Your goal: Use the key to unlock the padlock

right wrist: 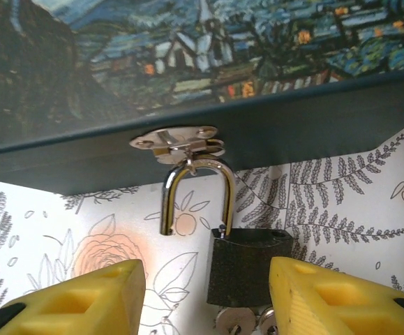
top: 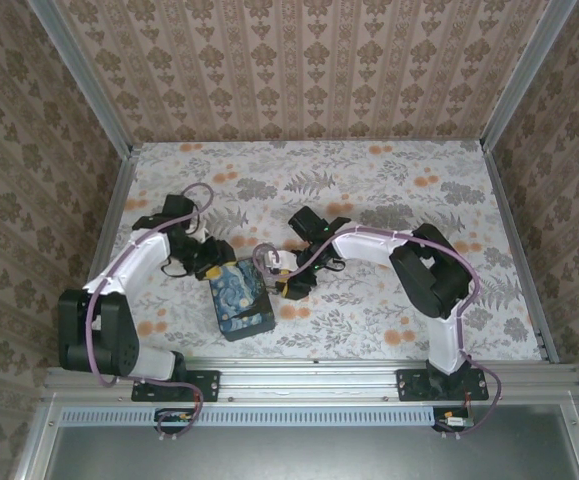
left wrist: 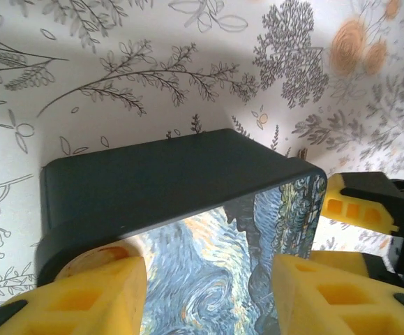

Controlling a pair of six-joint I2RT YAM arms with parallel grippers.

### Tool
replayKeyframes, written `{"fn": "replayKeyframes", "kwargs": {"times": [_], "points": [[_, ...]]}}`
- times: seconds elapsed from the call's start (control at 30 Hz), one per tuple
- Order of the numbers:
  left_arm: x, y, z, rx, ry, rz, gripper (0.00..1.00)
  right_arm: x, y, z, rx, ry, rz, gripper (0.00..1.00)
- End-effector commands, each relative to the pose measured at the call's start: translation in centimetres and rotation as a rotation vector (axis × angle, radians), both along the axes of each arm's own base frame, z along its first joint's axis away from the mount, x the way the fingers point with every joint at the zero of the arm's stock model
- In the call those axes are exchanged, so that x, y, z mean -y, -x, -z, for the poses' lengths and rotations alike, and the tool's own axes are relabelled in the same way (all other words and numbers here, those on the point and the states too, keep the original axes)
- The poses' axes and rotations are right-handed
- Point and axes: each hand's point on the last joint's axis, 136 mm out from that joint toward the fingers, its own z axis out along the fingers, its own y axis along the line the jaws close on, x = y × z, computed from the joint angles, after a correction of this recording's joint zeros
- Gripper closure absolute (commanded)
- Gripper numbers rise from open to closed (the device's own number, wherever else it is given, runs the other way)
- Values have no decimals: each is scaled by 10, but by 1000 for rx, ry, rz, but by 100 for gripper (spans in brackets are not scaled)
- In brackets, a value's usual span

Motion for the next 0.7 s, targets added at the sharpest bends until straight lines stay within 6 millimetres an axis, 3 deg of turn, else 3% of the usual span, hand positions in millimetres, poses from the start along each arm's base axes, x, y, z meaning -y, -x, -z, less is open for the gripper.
{"fn": "replayKeyframes", "kwargs": {"times": [0.0,0.33,0.67], "points": [[-5,-2,-13,33,48,-42,49,2,-5,9,12,58,-20,49],[-9,-5,-22,59,74,-41,49,-8,-8,22,56,113,-39,49],[-8,-7,-24,71,91,-45,49,1,-4,34,38,180,-41,64]]}}
